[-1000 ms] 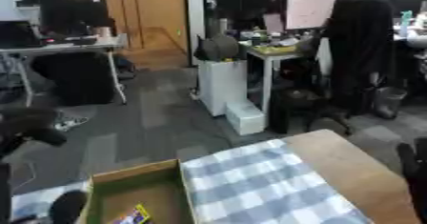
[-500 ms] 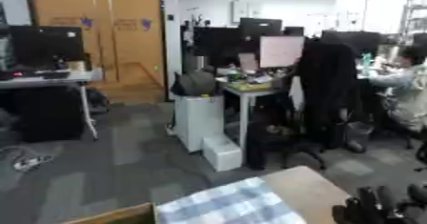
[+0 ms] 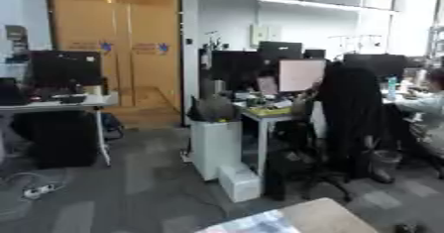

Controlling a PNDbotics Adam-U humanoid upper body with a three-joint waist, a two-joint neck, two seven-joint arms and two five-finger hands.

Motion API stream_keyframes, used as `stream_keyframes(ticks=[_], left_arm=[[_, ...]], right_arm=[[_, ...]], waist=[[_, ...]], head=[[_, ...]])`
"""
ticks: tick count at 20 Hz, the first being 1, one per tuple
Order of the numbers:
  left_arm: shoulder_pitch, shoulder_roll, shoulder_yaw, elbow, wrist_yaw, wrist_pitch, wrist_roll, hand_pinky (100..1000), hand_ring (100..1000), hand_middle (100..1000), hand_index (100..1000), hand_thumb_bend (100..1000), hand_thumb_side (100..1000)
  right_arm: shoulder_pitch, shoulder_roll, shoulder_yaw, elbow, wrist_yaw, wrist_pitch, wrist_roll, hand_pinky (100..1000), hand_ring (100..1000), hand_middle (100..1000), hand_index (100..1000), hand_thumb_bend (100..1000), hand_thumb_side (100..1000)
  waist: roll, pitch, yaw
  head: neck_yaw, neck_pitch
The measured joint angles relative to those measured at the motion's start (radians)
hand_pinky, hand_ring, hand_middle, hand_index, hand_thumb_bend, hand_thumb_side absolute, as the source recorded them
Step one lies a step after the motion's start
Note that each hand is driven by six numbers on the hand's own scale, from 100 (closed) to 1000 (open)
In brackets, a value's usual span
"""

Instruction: Pick up objects on the table and place them in the box.

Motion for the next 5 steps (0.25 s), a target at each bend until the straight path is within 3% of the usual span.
stream_keyframes(ticks=[3,5], left_arm=[[0.000,0.000,0.006,0.000,0.001,-0.001,0.001,366,364,509,599,425,656],[0.000,0.000,0.007,0.000,0.001,-0.001,0.002,365,364,510,596,427,657]], right_arm=[[0.000,-0.010,-0.004,0.000,-0.014,0.000,0.000,365,305,310,501,100,1000],[0.000,-0.016,-0.004,0.000,-0.021,0.001,0.001,364,304,308,497,100,1000]], waist=[[0.000,-0.004,0.000],[0.001,-0.005,0.000]], head=[[0.000,0.010],[-0.029,0.018]])
